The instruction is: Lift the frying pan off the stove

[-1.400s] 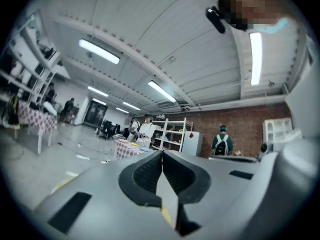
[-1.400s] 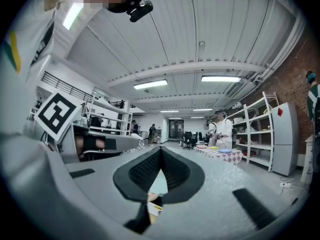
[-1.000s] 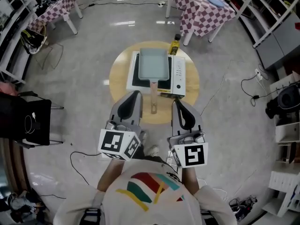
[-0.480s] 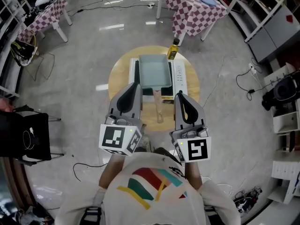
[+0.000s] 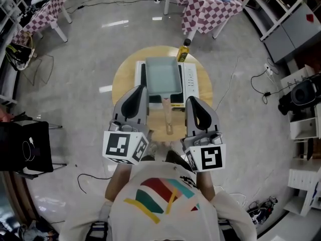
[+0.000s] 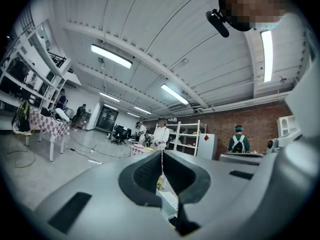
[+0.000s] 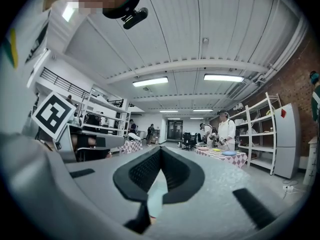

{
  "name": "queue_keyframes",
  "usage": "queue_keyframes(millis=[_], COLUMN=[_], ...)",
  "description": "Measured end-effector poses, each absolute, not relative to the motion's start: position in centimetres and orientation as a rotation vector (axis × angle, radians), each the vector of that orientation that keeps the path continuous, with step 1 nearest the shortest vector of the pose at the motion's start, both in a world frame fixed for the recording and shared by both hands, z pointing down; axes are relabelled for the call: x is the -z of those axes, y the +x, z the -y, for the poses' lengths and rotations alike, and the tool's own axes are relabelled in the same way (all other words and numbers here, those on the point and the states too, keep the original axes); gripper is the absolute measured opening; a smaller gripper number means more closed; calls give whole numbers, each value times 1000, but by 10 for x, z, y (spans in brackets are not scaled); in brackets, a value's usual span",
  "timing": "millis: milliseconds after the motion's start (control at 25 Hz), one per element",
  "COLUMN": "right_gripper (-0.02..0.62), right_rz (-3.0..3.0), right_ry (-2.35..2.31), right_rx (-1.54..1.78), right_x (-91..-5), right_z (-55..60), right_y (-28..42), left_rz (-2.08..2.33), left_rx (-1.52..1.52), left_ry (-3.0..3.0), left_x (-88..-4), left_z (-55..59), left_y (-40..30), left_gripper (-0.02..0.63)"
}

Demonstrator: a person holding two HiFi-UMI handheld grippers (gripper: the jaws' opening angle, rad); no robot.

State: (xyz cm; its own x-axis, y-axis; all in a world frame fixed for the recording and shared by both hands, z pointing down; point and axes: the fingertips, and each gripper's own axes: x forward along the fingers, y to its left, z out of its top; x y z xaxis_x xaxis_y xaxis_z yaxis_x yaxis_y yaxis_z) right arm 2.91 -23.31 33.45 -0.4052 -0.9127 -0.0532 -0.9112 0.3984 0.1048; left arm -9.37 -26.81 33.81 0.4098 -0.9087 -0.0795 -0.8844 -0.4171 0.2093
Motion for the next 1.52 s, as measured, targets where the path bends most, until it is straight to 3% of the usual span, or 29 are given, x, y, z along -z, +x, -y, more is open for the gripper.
queue_keyframes(millis=[480, 600, 840, 1520], right_gripper=[-2, -2, -2, -2], right_rz=[2688, 2693, 2681, 2631], right_ry=[1576, 1565, 1574, 1613], right_rx=[151, 142, 132, 91], right_x=[-333, -335, -338, -345], right_z=[252, 253, 250, 254], right_y=[40, 42, 51, 67], left_rz=[1617, 1482, 1173, 998], left_rx=[287, 317, 374, 94], left_ry=[2446, 2425, 2319, 1968], left_x=[-339, -348, -379, -545], left_z=[281, 287, 291, 295], left_y=[-70, -61, -47, -32], left_gripper=[11, 125, 213, 268])
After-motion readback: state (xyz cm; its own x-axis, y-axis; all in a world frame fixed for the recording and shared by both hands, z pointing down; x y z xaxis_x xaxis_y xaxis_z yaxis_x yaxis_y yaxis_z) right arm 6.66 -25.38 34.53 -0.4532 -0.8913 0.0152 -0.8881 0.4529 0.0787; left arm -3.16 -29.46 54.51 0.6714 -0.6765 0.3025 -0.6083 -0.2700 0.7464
